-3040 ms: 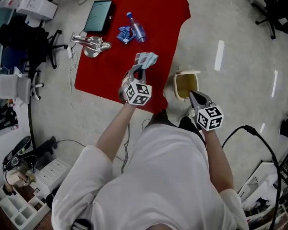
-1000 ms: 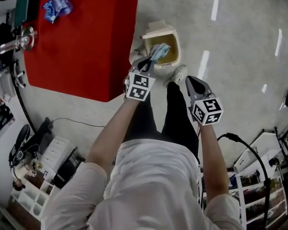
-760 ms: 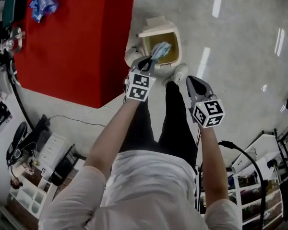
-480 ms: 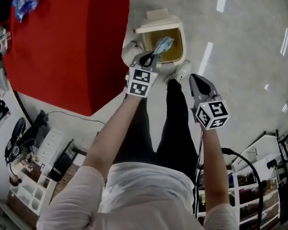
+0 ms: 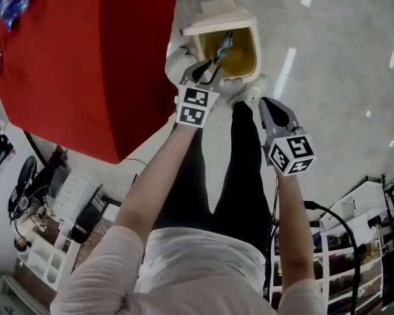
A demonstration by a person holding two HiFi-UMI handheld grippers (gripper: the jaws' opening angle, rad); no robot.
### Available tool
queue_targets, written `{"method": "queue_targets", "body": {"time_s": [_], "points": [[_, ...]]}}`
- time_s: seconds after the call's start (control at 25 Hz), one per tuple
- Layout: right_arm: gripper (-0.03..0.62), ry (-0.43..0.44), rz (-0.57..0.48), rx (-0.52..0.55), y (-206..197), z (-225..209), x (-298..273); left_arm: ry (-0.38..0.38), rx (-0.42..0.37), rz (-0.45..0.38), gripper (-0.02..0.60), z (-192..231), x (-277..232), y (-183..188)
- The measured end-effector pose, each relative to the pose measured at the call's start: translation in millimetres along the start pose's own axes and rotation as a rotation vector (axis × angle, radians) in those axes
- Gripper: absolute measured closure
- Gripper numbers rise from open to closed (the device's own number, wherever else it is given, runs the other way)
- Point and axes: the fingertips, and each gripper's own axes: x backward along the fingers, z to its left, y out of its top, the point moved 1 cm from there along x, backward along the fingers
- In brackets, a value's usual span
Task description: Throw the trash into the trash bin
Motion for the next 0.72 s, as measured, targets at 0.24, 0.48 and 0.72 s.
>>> {"method": "queue_targets", "body": {"time_s": [0.24,0.48,0.72], "points": [[0.592,-0.01,-0.02,0.007,2,-3,1,-0.001,-0.009,-0.003,0.48,-4,7,-6],[0.592,-0.021,-0.05,0.036,25,13,21,-0.008,-0.042,-0.014,0.529,-16,46,12],[0.592,-0.028,-0.067,0.061,55,38,54,-0.023,-0.076,-0.037,0.538,-38,100,47]]}}
